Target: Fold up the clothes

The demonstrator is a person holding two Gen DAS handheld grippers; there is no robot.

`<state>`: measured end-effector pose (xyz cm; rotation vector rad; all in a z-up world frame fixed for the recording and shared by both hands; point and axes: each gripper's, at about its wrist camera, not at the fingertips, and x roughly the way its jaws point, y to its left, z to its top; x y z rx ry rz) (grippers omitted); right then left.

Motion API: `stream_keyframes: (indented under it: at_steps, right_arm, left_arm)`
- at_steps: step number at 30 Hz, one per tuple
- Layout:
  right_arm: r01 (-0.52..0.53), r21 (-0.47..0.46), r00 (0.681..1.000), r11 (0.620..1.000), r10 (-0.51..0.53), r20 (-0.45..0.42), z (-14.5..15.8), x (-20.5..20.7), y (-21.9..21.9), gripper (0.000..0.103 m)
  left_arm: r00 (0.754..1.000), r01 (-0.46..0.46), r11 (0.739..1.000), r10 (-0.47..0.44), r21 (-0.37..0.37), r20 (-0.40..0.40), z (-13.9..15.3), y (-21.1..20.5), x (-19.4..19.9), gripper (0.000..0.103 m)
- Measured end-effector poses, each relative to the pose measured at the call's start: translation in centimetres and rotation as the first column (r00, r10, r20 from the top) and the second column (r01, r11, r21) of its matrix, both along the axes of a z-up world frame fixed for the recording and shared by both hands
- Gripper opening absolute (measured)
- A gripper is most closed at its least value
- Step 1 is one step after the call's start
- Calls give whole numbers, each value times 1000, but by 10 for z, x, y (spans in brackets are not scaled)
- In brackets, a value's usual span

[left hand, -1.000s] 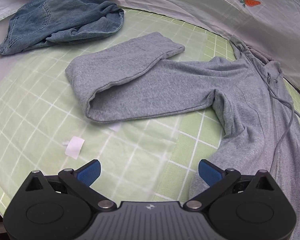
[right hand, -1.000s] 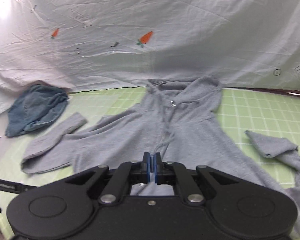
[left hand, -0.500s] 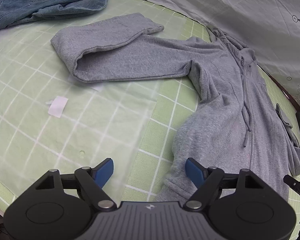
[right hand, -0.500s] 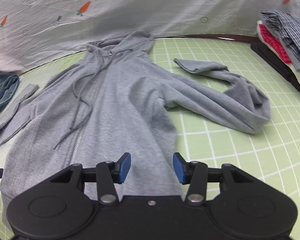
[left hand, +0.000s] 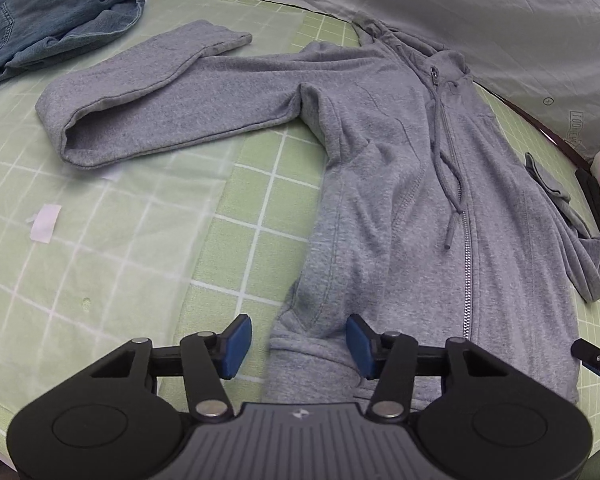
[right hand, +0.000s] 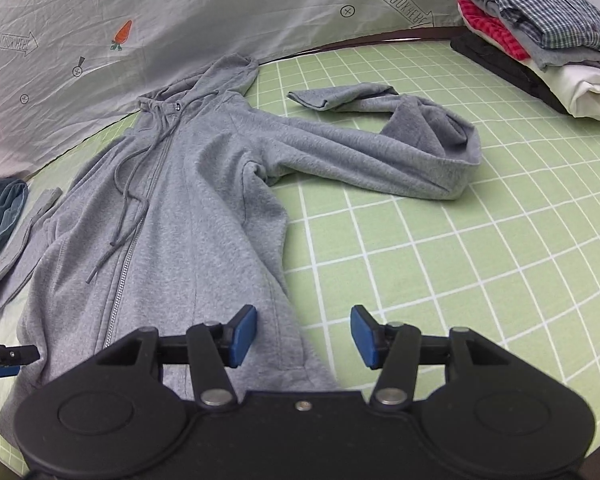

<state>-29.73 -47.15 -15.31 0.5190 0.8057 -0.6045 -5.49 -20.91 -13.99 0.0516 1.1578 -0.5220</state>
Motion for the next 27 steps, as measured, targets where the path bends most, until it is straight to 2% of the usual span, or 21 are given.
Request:
stream_keyframes:
  at_steps: [5, 12, 13, 14, 15, 17, 19, 21, 22, 24, 27]
  right_arm:
    - [-16, 42, 1000, 999, 15, 13, -3, -7, -4, 53]
    - [-45, 148, 999, 988, 42, 24, -19, -16, -6, 56]
    - [-64, 157, 998, 986, 59, 37, -19, -16, -5, 47]
    - [-80, 162, 996, 984, 72, 50, -19, -17, -4, 34]
    - [-90, 165, 995, 982, 81, 61, -18, -18, -4, 31]
    - [-109, 169, 992, 980, 96, 86, -15, -20, -2, 14]
    - [-115, 166, 987, 979, 94, 129, -3, -26, -2, 13]
    - [-117, 159, 978, 980, 86, 188, 14, -35, 0, 13]
    - [-118, 152, 976, 981, 87, 198, 20, -38, 1, 13]
    - [-132, 132, 985, 982, 114, 132, 17, -35, 4, 13]
    - [-127, 177, 992, 976, 127, 13, -6, -24, 5, 26]
  left_arm:
    - [999, 11, 1000, -12, 21, 52, -1, -7, -8, 52]
    - [997, -9, 1000, 9, 6, 81, -2, -5, -15, 51]
    - [997, -20, 1000, 20, -3, 74, -2, -4, -15, 43]
    - [998, -32, 999, 33, -16, 62, -2, -2, -15, 31]
    - [998, -46, 998, 48, -32, 48, -1, 1, -15, 26]
    - [996, -80, 995, 82, -60, 26, 6, 7, -16, 17]
    - [991, -105, 993, 109, -54, 75, 31, 17, -23, 13]
    - [986, -153, 982, 159, -111, 50, 52, 35, -25, 13]
    - [982, -179, 977, 184, -113, 33, 55, 42, -26, 13]
    - [973, -230, 972, 231, -44, 10, 42, 49, -27, 13]
    - [956, -288, 957, 290, 46, -53, 22, 57, -26, 18]
